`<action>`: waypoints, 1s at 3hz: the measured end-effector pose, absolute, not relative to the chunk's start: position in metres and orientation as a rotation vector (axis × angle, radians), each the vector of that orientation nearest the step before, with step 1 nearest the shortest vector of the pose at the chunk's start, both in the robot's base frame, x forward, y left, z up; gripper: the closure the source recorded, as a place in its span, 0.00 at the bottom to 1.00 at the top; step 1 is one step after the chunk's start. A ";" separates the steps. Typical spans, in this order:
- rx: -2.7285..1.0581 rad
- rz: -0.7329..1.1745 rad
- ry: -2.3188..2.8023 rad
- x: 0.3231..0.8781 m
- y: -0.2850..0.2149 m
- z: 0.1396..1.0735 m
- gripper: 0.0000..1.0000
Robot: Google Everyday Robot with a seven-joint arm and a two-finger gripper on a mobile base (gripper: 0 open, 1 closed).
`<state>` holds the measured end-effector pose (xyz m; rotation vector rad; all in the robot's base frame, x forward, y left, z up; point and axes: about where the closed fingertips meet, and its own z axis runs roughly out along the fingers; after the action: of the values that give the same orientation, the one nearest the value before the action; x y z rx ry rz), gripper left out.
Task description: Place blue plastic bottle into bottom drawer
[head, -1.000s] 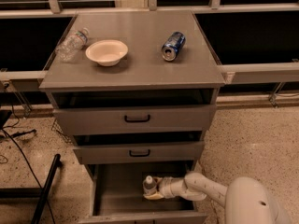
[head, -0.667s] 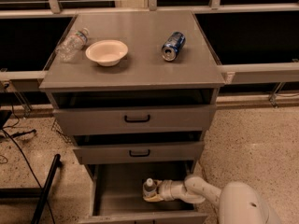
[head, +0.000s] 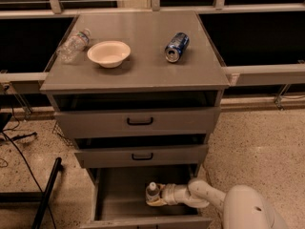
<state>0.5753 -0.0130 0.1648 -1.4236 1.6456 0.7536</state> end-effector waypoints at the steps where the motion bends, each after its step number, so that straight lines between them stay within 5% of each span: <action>1: -1.424 0.754 1.646 0.575 -0.013 0.165 0.52; 3: -1.424 0.754 1.646 0.575 -0.013 0.165 0.07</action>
Offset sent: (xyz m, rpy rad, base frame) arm 0.0000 0.0000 0.0000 0.0000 0.0000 0.0000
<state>0.5752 -0.0129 0.1648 -1.4236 1.6456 0.7537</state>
